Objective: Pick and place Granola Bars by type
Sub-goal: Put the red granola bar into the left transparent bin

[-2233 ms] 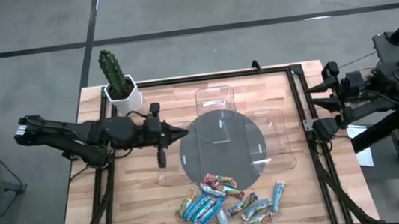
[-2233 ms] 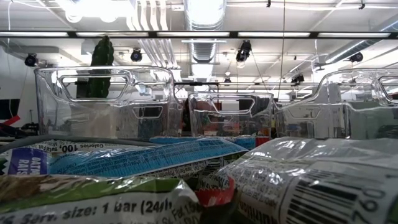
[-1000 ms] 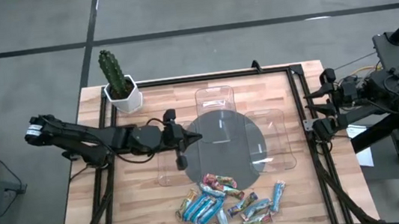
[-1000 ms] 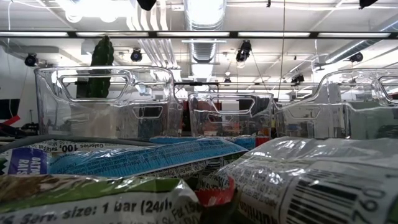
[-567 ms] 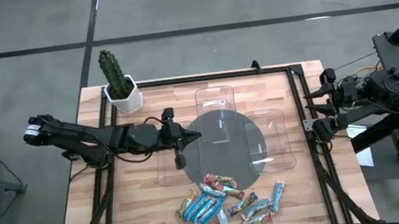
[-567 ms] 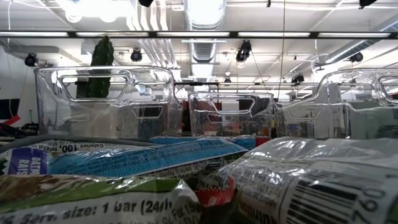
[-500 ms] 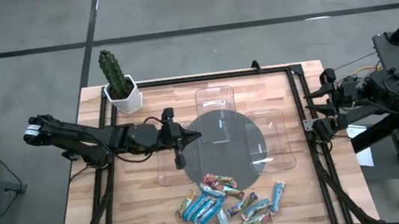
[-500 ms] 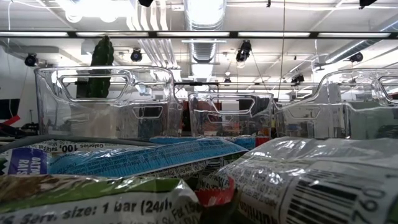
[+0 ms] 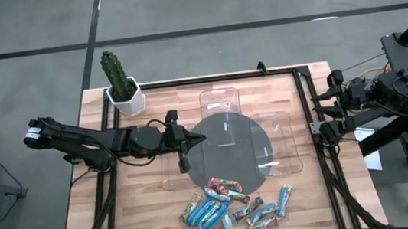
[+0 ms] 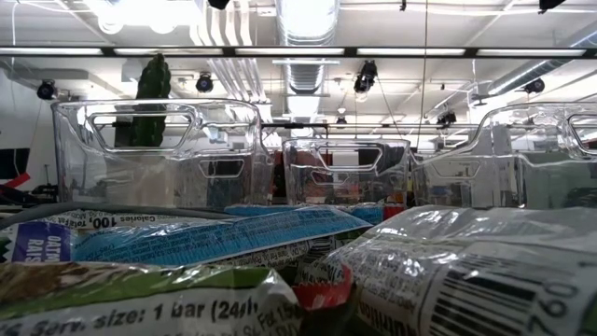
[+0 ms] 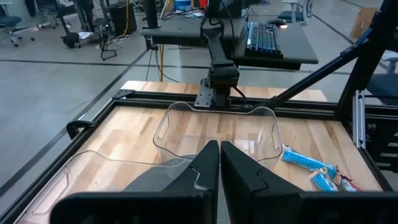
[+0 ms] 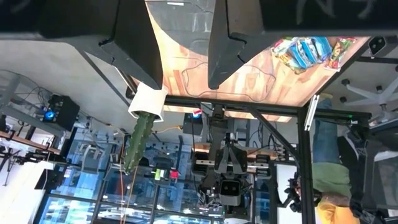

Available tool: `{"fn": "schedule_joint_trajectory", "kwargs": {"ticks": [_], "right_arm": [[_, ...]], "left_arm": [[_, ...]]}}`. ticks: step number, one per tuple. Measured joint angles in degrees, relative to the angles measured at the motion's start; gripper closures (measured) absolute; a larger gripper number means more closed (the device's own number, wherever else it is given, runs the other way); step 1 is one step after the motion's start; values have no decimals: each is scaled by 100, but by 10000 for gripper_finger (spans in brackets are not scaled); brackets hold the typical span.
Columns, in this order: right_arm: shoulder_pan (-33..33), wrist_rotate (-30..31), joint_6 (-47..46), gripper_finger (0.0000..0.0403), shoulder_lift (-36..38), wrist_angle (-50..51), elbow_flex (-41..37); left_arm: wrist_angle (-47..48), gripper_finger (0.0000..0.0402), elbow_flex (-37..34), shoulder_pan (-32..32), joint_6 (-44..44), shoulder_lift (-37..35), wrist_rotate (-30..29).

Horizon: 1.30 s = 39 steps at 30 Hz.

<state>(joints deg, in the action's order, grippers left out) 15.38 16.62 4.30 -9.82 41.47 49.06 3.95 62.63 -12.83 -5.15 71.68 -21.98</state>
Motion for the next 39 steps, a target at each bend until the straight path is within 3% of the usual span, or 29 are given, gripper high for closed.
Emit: {"fn": "schedule_joint_trajectory", "kwargs": {"ticks": [17, 26, 35, 39], "right_arm": [[-1, -9, 17, 287, 0, 0, 0], [-2, -27, -305, 279, -120, -96, -1], [-1, -39, -483, 283, -840, -1716, -7], [0, -33, -777, 287, -1405, -2244, -7]], "left_arm": [[-77, 402, -4, 2, -190, -2, 0], [-882, 402, -7, 1, -1283, 11, -2], [-1094, 402, -7, 0, -2275, 13, 0], [-1097, 402, -7, -1, -3156, 35, 0]]}}
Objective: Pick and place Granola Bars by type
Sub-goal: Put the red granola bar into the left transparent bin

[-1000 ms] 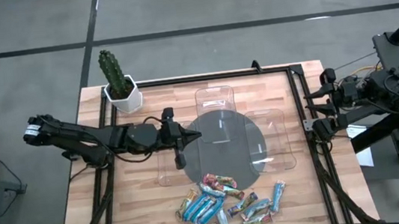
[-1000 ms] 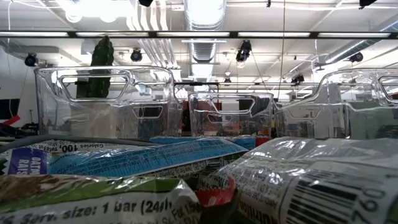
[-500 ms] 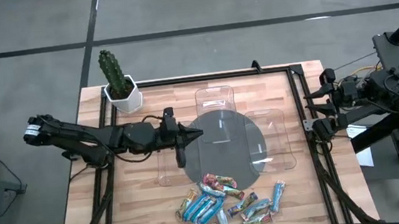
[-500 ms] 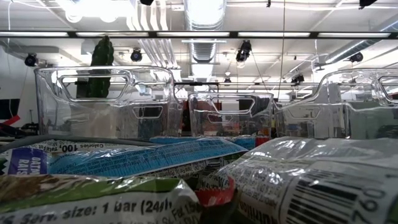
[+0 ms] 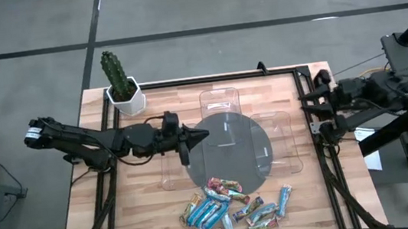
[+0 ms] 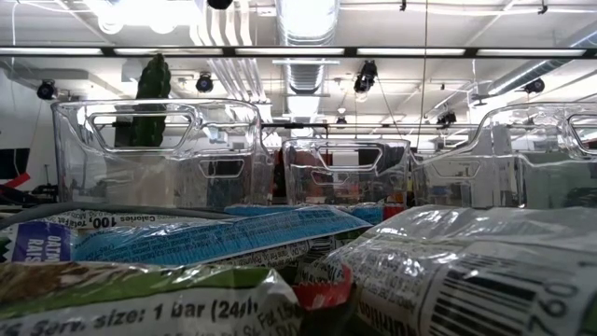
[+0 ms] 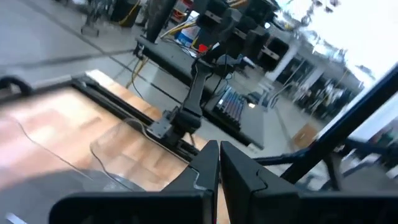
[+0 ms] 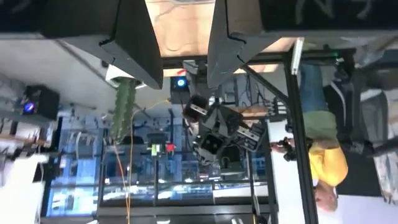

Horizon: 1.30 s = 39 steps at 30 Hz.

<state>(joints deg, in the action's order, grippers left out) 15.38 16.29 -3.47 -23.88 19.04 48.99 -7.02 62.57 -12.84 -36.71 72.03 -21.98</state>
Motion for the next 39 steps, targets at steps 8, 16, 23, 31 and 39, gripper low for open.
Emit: {"fn": "schedule_joint_trajectory", "kwargs": {"ticks": [8, 16, 23, 31, 39], "right_arm": [[0, 24, -638, 285, -1139, -1047, 0], [-2, 24, -898, 285, -2003, -1743, 7], [-4, 39, -1138, 290, -2603, -1845, 201], [-4, 38, -790, 300, -3478, -1471, 1149], [-17, 35, -833, 312, -4235, -176, 2526]], "left_arm": [[105, 402, 0, 0, -91, 33, 42], [104, 402, 0, 0, 367, 48, 43], [101, 402, 1, 37, 350, 56, 31], [-129, 402, 9, 77, 677, 60, -2], [-170, 402, 13, 152, 655, 70, -24]]}}
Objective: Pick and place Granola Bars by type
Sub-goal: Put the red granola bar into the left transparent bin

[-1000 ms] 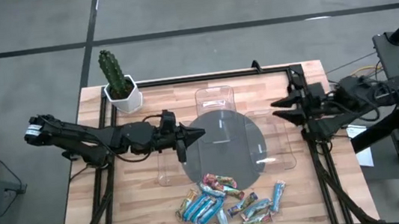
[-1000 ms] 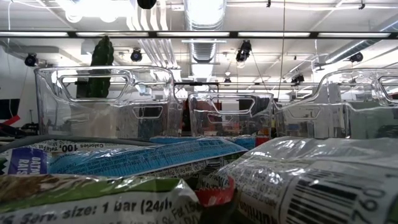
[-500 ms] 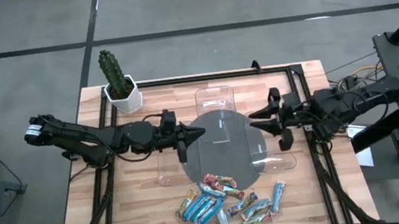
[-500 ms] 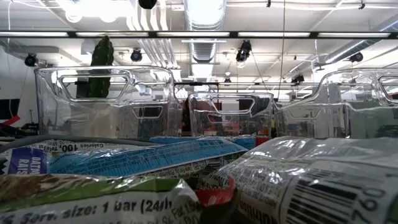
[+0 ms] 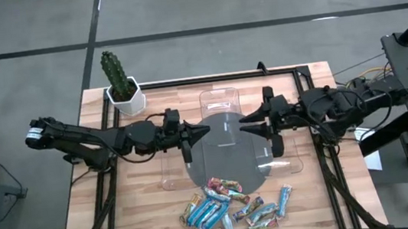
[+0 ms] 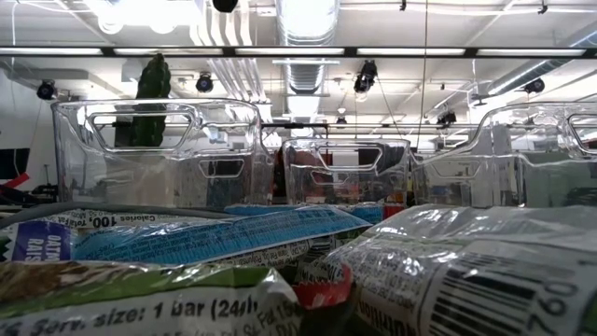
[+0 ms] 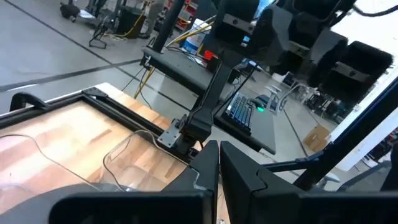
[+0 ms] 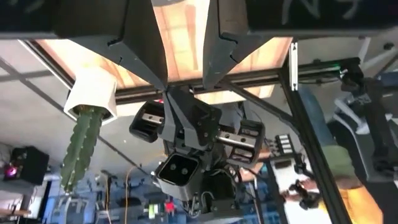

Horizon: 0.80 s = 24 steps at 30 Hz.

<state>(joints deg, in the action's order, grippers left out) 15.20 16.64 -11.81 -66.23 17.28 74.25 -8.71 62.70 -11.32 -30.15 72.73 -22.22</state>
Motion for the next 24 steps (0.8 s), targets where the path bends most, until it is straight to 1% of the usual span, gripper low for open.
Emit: {"fn": "schedule_joint_trajectory", "kwargs": {"ticks": [5, 8, 10, 13, 19, 24], "right_arm": [[2, 0, 25, 320, -374, 635, 684], [2, -2, 31, 326, -515, 760, 901], [2, -2, 43, 332, -583, 788, 965], [4, -15, -2, 341, -630, 789, 989], [17, -15, -226, 367, -634, 798, 899], [20, -15, -287, 392, -630, 964, 899]], "left_arm": [[-28, 402, 17, -1, 272, 0, 33], [-33, 402, 75, -1, 549, -17, 46], [-37, 402, 114, -1, 792, -50, 102], [-42, 402, 197, -1, 1068, -62, 391], [65, 402, 240, -8, 1298, -189, 609], [702, 402, 231, -8, 1573, -442, 612]]}}
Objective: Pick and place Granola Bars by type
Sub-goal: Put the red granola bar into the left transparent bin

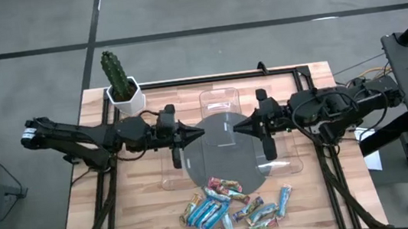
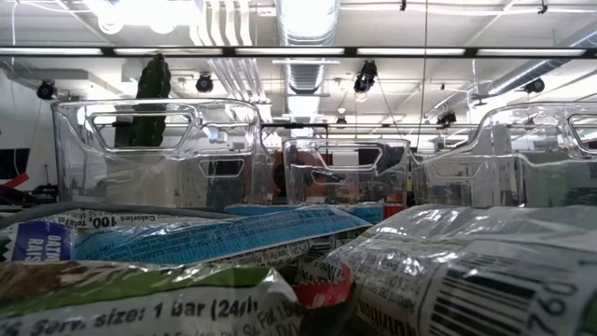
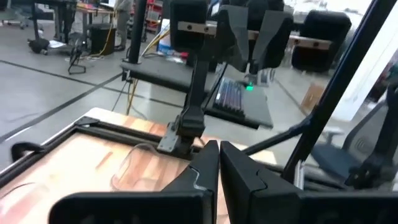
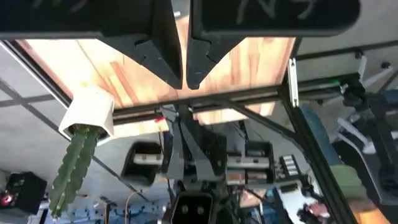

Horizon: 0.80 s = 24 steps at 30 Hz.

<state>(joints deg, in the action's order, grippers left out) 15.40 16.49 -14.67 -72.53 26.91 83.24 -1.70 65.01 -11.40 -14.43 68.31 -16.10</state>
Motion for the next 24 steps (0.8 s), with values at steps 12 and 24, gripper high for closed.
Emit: {"fn": "schedule_joint_trajectory", "kwargs": {"ticks": [12, 24], "right_arm": [[-3, 0, -711, 394, 1, 526, -4], [-18, -608, -1115, 341, -561, 1037, 655]], "left_arm": [[1115, 402, -17, 4, 392, -715, 212], [1487, 402, -22, 2, 344, -980, 173]]}}
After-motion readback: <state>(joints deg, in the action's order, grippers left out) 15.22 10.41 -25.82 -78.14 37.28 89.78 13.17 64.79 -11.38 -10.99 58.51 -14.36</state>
